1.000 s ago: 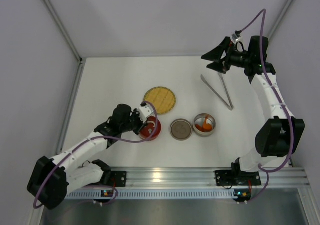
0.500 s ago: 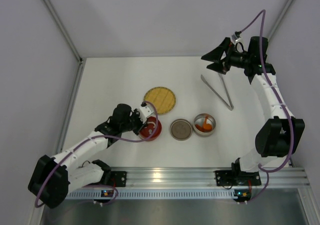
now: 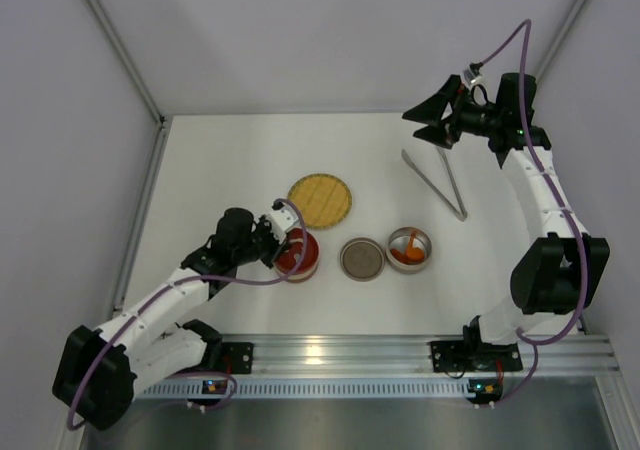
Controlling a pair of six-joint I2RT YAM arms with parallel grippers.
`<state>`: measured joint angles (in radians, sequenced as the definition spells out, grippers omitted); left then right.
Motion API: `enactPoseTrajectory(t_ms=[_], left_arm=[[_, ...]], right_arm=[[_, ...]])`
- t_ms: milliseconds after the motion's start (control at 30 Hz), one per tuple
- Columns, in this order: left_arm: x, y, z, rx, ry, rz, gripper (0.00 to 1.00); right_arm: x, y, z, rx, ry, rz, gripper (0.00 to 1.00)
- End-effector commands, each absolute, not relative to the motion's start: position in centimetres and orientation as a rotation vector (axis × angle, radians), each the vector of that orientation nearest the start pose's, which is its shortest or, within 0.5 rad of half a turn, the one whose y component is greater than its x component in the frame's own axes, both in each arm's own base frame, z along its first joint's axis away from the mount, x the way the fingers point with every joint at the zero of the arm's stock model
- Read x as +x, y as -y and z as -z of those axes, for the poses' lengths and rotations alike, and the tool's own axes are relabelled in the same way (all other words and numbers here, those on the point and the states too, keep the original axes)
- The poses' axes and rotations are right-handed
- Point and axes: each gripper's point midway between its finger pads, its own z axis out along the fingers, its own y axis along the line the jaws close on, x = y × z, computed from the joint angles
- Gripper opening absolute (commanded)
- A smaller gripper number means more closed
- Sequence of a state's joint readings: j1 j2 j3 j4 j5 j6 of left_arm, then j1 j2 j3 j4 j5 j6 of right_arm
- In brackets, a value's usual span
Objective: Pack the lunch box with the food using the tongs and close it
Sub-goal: Close the box lid on the packing box.
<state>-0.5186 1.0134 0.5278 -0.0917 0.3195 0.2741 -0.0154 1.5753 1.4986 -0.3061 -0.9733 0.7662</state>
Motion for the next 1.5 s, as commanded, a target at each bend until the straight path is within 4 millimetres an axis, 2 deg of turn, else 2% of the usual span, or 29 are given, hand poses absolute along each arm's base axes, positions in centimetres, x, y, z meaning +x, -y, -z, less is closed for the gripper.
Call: enactPoseTrajectory(t_ms=[0, 133, 333, 467, 800, 1467], left_arm=[[25.1, 18.7, -13.1, 0.931, -1.842, 0.455, 0.0], [25.2, 17.7, -12.7, 0.942, -1.831, 0.386, 0.0], [24.3, 17.3, -11.1, 0.985, -1.856, 0.385, 0.0], [24.1, 17.6, -10.6, 0.991, -1.867, 0.41, 0.0], [22.7, 17.9, -7.8, 1.112, -1.942, 0.465, 0.0], [21.7, 19.4, -8.7, 1.283, -1.872, 0.56, 0.13]], right_arm=[[39.5, -15.0, -34.6, 0.065, -2.014, -1.407, 0.99], [39.5, -15.0, -34.5, 0.067, -2.017, -1.408, 0.99], [39.6, -15.0, -34.4, 0.069, -2.019, -1.406, 0.99], [39.6, -15.0, -34.2, 0.071, -2.022, -1.406, 0.99], [39.8, -15.0, -34.0, 0.076, -2.026, -1.408, 0.99], [40.0, -15.0, -33.7, 0.087, -2.033, -1.42, 0.99]])
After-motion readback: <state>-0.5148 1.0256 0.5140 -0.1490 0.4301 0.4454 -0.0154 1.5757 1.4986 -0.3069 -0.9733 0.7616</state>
